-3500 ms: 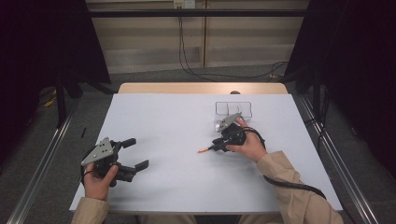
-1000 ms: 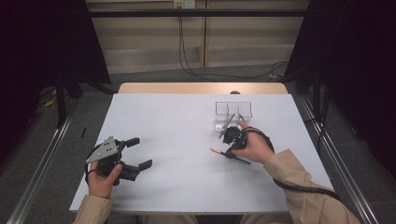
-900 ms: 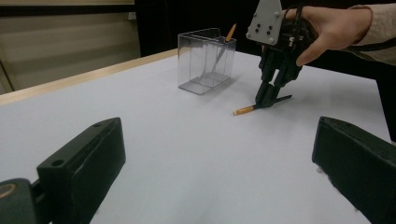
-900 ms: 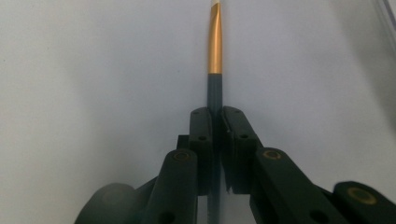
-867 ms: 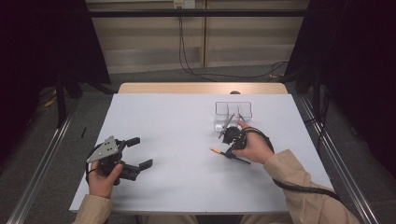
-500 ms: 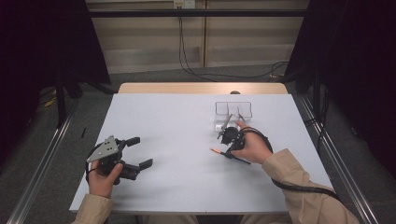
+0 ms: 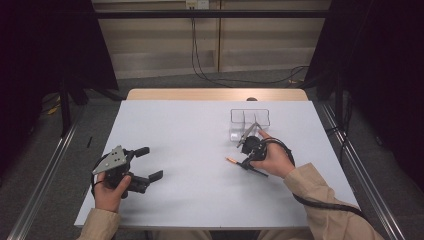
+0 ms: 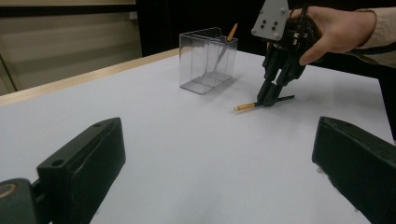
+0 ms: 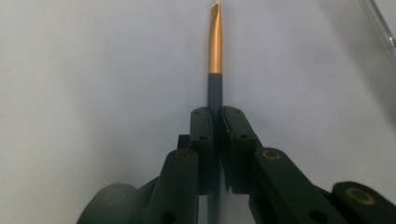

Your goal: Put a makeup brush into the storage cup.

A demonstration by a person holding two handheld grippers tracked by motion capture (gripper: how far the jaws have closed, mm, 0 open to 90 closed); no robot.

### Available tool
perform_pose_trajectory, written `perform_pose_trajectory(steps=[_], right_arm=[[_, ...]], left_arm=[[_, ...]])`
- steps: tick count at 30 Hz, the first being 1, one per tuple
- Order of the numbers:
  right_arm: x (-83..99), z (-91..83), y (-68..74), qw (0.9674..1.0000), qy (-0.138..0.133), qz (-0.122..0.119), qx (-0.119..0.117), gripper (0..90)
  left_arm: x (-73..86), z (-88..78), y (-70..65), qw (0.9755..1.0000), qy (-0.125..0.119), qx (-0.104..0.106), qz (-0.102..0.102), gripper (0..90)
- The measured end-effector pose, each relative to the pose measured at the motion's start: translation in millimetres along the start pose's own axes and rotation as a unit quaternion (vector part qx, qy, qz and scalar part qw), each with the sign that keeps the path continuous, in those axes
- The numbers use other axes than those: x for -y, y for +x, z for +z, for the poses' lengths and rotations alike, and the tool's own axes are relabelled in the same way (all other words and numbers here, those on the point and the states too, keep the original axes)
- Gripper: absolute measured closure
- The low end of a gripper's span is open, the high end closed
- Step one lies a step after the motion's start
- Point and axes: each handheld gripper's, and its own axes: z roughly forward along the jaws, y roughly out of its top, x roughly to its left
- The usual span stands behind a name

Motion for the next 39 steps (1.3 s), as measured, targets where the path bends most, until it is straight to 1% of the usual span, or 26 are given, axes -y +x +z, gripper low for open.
perform_pose_trajectory(steps=[3,5,6,9,11,12,13,14,15,16,18,19,20,21,22,24,26,28,29,30,31,32,34,35,36,39], right_arm=[[2.3,-2.6,-0.6,0.9995,-0.031,0.010,-0.001,83.9],[3.5,-5.2,-1.6,0.9982,-0.058,0.018,-0.004,83.9],[4.2,-7.4,-2.1,0.9970,-0.075,0.020,-0.003,83.9],[5.6,-12.5,-3.0,0.9935,-0.110,0.026,-0.002,83.9],[6.6,-16.0,-2.3,0.9903,-0.135,0.033,0.001,83.9],[8.2,-19.7,-2.3,0.9856,-0.165,0.037,0.007,83.9],[8.2,-19.7,-2.3,0.9856,-0.165,0.037,0.007,83.9],[10.0,-22.5,-3.0,0.9815,-0.187,0.040,0.005,83.9],[10.0,-22.5,-3.0,0.9815,-0.187,0.040,0.005,83.9],[11.0,-24.1,-3.0,0.9793,-0.197,0.045,0.003,83.9],[13.6,-26.7,-3.5,0.9733,-0.223,0.053,-0.002,83.9],[14.5,-27.4,-3.5,0.9713,-0.231,0.056,-0.003,83.9],[17.0,-29.1,-3.8,0.9653,-0.253,0.063,-0.010,83.9],[18.2,-30.2,-3.6,0.9621,-0.264,0.067,-0.011,83.9],[18.2,-30.2,-3.6,0.9621,-0.264,0.067,-0.011,83.9],[20.4,-32.4,-3.7,0.9564,-0.283,0.071,-0.013,83.9],[22.8,-35.0,-3.7,0.9500,-0.303,0.076,-0.015,83.9],[25.1,-38.0,-3.9,0.9421,-0.325,0.079,-0.020,83.9],[25.9,-39.1,-3.9,0.9403,-0.330,0.080,-0.022,83.9],[27.7,-41.1,-3.8,0.9343,-0.347,0.081,-0.019,83.9],[27.7,-41.1,-3.8,0.9343,-0.347,0.081,-0.019,83.9],[28.4,-42.0,-3.9,0.9321,-0.352,0.082,-0.019,83.9],[30.1,-43.8,-3.8,0.9262,-0.367,0.085,-0.014,83.9],[30.8,-44.5,-4.1,0.9239,-0.372,0.086,-0.016,83.9],[31.6,-45.2,-4.1,0.9204,-0.381,0.086,-0.013,83.9],[33.8,-47.2,-4.2,0.9113,-0.401,0.092,-0.011,83.9]], left_arm=[[0.1,-1.0,0.5,1.0000,0.002,0.000,0.001,2.7],[0.0,-1.3,0.3,1.0000,0.002,-0.002,0.002,2.6],[-0.1,-1.4,0.2,1.0000,0.001,-0.001,0.001,2.7],[-0.2,-1.9,0.1,1.0000,0.000,-0.002,0.001,2.7],[-0.1,-2.2,0.2,1.0000,0.000,-0.002,0.000,2.7],[0.0,-2.1,-0.2,1.0000,-0.003,-0.003,-0.003,2.6],[0.1,-1.9,-0.3,1.0000,-0.004,-0.004,-0.003,2.6],[0.0,-2.2,-0.3,1.0000,-0.003,-0.003,-0.003,2.7],[0.0,-2.2,-0.4,1.0000,-0.003,-0.003,-0.003,2.7],[0.0,-2.3,-0.4,1.0000,-0.003,-0.003,-0.003,2.7],[-0.1,-2.4,-0.4,1.0000,-0.003,-0.001,-0.003,2.7],[-0.2,-2.6,-0.3,1.0000,-0.001,-0.001,-0.002,2.7],[-0.2,-2.7,-0.3,1.0000,-0.002,-0.001,-0.002,2.7],[-0.3,-2.7,-0.3,1.0000,-0.002,-0.001,-0.002,2.7],[-0.4,-2.6,-0.4,1.0000,-0.001,-0.002,-0.001,2.7],[-0.5,-2.5,-0.5,1.0000,-0.002,0.000,-0.001,2.7],[-0.6,-2.3,-0.8,1.0000,-0.002,-0.002,-0.001,2.7],[-0.6,-2.5,-0.6,1.0000,-0.002,-0.001,-0.002,2.7],[-0.6,-2.6,-0.5,1.0000,-0.002,0.000,-0.001,2.7],[-0.5,-2.4,-0.8,1.0000,-0.003,-0.003,-0.001,2.7],[-0.5,-2.4,-0.8,1.0000,-0.003,-0.003,-0.001,2.7],[-0.5,-2.5,-0.8,1.0000,-0.003,-0.003,-0.002,2.7],[-0.7,-3.0,-0.4,1.0000,-0.002,-0.001,-0.001,2.7],[-0.8,-3.3,-0.3,1.0000,-0.002,-0.003,0.000,2.7],[-0.8,-3.5,0.0,1.0000,-0.002,-0.004,0.001,2.7],[-0.7,-3.6,-0.1,1.0000,-0.003,-0.005,0.000,2.6]])
